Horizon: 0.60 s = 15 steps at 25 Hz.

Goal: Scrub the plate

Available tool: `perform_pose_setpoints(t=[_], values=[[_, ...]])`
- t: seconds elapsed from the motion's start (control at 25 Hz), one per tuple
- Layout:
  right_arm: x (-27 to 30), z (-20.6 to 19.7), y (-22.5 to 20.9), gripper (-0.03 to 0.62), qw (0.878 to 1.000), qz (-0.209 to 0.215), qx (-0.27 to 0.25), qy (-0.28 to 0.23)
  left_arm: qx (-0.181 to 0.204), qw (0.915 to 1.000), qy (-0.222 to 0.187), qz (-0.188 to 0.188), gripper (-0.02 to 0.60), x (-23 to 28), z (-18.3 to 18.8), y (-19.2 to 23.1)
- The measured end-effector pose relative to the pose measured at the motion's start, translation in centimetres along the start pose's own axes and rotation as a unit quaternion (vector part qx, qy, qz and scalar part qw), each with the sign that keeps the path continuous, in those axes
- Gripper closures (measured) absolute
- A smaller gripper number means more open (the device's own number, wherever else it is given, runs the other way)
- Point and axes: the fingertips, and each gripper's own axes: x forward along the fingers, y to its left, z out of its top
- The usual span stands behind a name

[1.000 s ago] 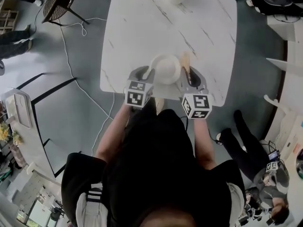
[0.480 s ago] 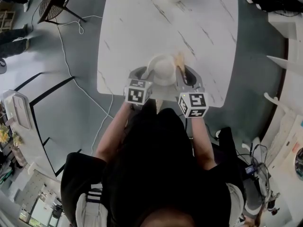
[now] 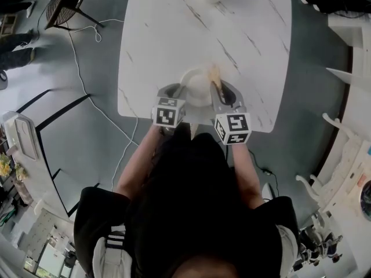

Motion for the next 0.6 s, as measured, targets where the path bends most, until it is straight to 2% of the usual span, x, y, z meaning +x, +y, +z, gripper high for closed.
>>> perform_pose_setpoints(t=[0.6], values=[[2.3, 0.5, 4.7, 0.526, 0.998, 0.058, -0.022, 0.001, -0.004, 1.0000, -0.007, -0.005, 0.503, 0.1, -0.1, -0.4]])
